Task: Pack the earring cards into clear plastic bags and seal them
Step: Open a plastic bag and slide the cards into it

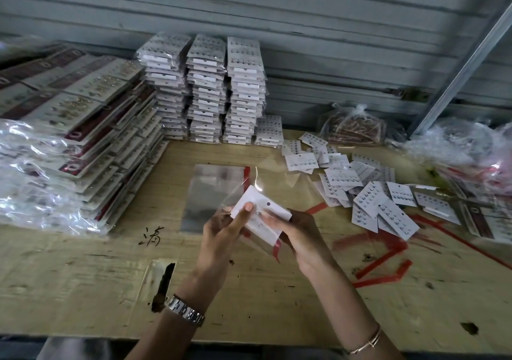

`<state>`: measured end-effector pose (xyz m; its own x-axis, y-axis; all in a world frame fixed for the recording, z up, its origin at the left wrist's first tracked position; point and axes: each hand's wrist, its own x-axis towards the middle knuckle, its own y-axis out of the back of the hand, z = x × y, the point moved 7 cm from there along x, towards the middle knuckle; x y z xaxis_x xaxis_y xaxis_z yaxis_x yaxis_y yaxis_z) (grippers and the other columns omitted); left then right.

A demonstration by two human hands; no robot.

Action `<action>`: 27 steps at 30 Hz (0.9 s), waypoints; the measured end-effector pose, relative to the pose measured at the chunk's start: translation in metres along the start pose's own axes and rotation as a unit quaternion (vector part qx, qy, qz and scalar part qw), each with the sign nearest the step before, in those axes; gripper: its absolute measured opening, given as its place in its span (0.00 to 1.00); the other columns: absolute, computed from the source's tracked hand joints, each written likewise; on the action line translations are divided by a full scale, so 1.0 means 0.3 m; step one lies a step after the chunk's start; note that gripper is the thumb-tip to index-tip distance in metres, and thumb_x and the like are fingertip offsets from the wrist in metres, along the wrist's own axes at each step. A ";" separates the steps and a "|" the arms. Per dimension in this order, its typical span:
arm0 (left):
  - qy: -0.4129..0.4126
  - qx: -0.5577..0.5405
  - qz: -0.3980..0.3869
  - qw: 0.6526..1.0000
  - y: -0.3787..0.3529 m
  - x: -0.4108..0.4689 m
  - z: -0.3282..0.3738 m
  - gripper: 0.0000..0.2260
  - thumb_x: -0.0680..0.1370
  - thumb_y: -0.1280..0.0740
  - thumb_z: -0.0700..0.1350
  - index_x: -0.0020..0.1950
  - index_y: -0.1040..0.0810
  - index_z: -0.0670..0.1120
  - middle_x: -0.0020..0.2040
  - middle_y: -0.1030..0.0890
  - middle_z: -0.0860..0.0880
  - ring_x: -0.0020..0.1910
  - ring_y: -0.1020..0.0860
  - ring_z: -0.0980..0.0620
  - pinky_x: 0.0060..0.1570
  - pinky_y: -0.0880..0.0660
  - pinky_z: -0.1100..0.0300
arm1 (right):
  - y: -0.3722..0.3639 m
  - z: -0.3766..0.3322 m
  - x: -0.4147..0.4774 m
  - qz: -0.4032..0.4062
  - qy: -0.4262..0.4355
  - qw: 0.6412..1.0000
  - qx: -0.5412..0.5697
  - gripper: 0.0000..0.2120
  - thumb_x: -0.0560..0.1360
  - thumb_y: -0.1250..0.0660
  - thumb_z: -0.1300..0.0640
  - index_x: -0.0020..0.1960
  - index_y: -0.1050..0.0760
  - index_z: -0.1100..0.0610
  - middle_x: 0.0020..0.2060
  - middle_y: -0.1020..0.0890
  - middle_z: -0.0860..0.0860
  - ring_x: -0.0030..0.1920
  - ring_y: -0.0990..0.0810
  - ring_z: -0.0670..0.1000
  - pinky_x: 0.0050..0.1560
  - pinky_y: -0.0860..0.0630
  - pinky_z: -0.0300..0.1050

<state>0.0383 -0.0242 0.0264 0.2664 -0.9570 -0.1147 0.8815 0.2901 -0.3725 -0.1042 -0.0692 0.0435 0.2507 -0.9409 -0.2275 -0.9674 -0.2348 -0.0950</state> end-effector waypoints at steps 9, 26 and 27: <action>0.051 -0.088 -0.028 0.994 -0.027 -0.013 -0.053 0.18 0.74 0.27 0.50 0.56 0.17 0.39 0.54 0.16 0.39 0.51 0.17 0.45 0.48 0.20 0.58 | -0.025 -0.006 -0.025 -0.012 0.067 0.996 -0.064 0.08 0.70 0.25 0.44 0.42 0.15 0.49 0.37 0.14 0.51 0.38 0.15 0.48 0.36 0.23 0.38; 0.111 -0.161 -0.067 0.978 -0.028 -0.018 -0.054 0.18 0.77 0.28 0.49 0.61 0.19 0.38 0.56 0.17 0.35 0.45 0.15 0.44 0.38 0.18 0.55 | -0.031 -0.069 -0.082 -0.055 0.341 0.908 -0.238 0.21 0.80 0.35 0.58 0.73 0.31 0.56 0.38 0.21 0.45 0.38 0.22 0.47 0.52 0.19 0.50; 0.108 -0.153 -0.080 0.979 -0.029 -0.020 -0.047 0.17 0.78 0.28 0.49 0.61 0.18 0.40 0.56 0.17 0.36 0.46 0.15 0.44 0.39 0.18 0.55 | -0.033 -0.068 -0.086 -0.063 0.340 0.908 -0.237 0.22 0.80 0.36 0.56 0.73 0.31 0.55 0.39 0.19 0.49 0.39 0.21 0.51 0.52 0.20 0.52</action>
<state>0.0235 -0.0208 0.0173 0.0158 -0.9770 -0.2126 0.7389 0.1547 -0.6558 -0.1017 -0.0477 0.0699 0.4362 -0.7943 0.4230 -0.8797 -0.2774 0.3862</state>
